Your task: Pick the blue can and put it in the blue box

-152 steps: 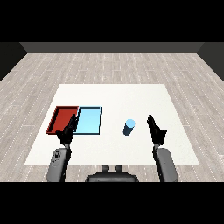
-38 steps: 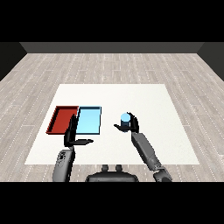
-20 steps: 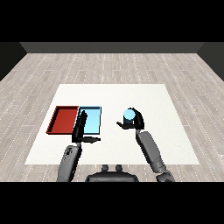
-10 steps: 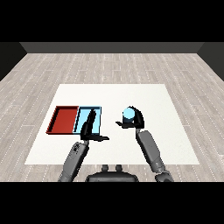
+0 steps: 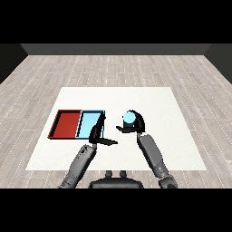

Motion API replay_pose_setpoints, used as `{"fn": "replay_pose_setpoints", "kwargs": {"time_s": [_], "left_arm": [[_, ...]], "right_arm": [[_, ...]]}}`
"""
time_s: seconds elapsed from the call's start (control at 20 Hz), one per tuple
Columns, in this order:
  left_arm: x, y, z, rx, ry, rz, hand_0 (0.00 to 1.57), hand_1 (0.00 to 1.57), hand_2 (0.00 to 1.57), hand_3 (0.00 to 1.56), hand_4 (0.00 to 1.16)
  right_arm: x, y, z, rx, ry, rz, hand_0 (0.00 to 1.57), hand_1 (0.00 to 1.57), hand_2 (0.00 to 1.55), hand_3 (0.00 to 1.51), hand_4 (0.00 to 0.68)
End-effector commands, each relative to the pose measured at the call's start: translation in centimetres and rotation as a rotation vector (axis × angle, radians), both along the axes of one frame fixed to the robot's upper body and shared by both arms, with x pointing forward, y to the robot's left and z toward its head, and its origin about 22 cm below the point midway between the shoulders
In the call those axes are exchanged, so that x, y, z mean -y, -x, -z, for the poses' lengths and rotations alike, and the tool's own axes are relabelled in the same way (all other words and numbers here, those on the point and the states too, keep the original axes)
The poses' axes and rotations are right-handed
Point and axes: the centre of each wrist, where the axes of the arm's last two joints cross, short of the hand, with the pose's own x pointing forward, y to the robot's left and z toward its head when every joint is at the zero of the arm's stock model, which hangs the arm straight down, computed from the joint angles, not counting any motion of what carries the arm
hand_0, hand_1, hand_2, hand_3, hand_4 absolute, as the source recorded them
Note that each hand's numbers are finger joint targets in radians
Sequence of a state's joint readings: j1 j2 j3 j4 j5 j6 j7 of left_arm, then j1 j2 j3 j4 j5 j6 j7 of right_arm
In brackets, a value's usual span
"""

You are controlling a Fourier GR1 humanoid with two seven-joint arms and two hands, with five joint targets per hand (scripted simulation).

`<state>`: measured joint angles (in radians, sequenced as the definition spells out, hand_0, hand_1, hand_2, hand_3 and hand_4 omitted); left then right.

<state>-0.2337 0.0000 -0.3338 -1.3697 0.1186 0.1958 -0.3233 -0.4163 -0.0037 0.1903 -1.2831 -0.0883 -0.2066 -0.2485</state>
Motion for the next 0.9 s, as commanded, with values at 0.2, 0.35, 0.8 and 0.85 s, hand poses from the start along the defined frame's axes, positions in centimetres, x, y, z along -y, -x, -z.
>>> {"fn": "replay_pose_setpoints", "kwargs": {"time_s": [0.2,0.35,0.8,0.85], "left_arm": [[1.4,1.5,1.3,-0.049,-0.021,0.002,0.0,0.0,0.0,0.0,0.0],[3.5,-1.9,0.4,-0.081,-0.009,0.022,0.0,0.0,0.0,0.0,0.0],[5.3,-1.1,3.1,-0.094,0.005,0.02,0.0,0.0,0.0,0.0,0.0],[4.0,-2.6,1.3,-0.105,0.003,0.041,0.0,0.0,0.0,0.0,0.0]], "right_arm": [[-2.4,0.3,1.6,-0.01,-0.011,-0.044,1.43,1.43,1.46,1.37,0.558],[-2.7,1.2,-1.5,-0.006,-0.027,-0.058,1.42,1.42,1.46,1.37,0.56],[-4.1,-0.1,-0.7,0.004,-0.048,-0.09,1.44,1.44,1.46,1.37,0.559],[-3.9,0.1,-1.7,0.024,-0.031,-0.11,1.44,1.44,1.46,1.37,0.553]]}}
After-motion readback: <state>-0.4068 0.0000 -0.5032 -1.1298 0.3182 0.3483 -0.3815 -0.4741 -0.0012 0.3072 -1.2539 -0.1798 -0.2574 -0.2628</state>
